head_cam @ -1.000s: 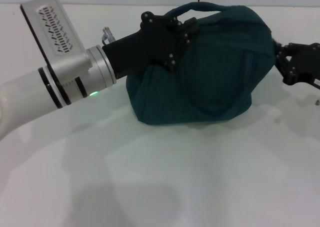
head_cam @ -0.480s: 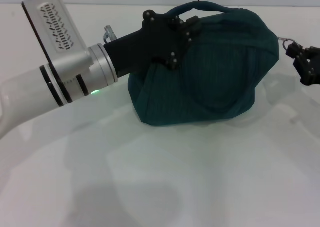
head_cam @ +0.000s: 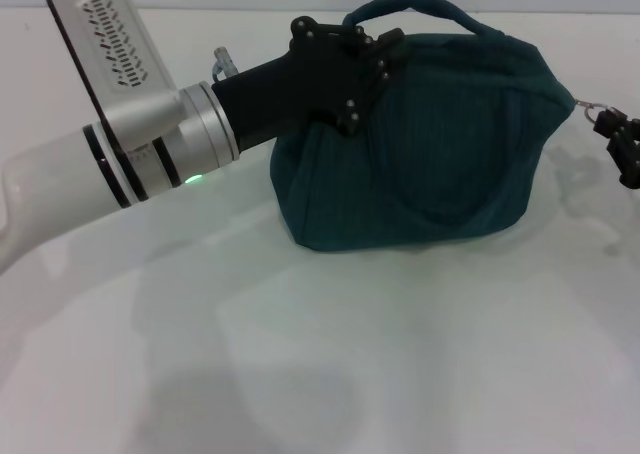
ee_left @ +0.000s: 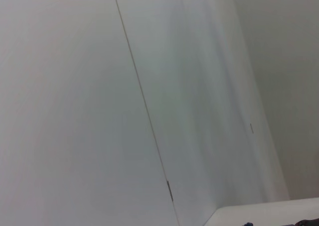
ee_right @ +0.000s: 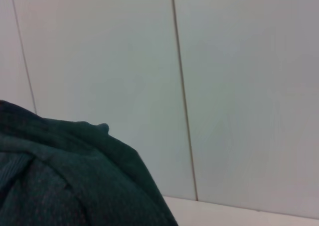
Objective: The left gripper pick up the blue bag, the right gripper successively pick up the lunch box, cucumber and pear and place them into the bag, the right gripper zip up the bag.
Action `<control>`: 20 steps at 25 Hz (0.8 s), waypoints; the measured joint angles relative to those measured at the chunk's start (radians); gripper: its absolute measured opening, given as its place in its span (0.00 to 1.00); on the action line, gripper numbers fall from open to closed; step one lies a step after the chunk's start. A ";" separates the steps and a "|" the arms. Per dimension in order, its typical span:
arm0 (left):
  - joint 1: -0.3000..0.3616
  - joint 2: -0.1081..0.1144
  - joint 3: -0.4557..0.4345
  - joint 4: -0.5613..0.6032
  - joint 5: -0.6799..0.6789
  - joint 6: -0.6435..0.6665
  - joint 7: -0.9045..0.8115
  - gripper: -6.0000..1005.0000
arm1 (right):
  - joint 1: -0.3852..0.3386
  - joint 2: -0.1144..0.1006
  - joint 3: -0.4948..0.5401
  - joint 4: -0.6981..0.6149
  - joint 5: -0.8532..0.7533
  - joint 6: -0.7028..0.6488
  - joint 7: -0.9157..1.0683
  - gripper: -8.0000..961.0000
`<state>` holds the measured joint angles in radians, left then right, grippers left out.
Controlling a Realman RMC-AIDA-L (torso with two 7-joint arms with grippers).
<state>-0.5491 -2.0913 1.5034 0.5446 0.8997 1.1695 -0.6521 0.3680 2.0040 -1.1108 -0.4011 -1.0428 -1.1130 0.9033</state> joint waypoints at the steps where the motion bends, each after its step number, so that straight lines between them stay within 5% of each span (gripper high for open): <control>1: 0.000 0.000 0.000 0.000 0.000 0.001 -0.004 0.11 | 0.000 0.000 0.003 0.000 -0.001 0.001 0.003 0.03; 13: -0.009 -0.007 0.008 -0.076 -0.109 0.017 0.000 0.12 | 0.030 0.005 -0.015 -0.004 -0.010 -0.022 0.050 0.04; 20: -0.001 -0.012 0.010 -0.177 -0.236 0.112 0.002 0.16 | 0.014 0.004 -0.012 -0.009 -0.011 -0.080 0.081 0.25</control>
<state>-0.5504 -2.1029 1.5130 0.3679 0.6635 1.2811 -0.6499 0.3823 2.0078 -1.1230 -0.4100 -1.0537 -1.1928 0.9839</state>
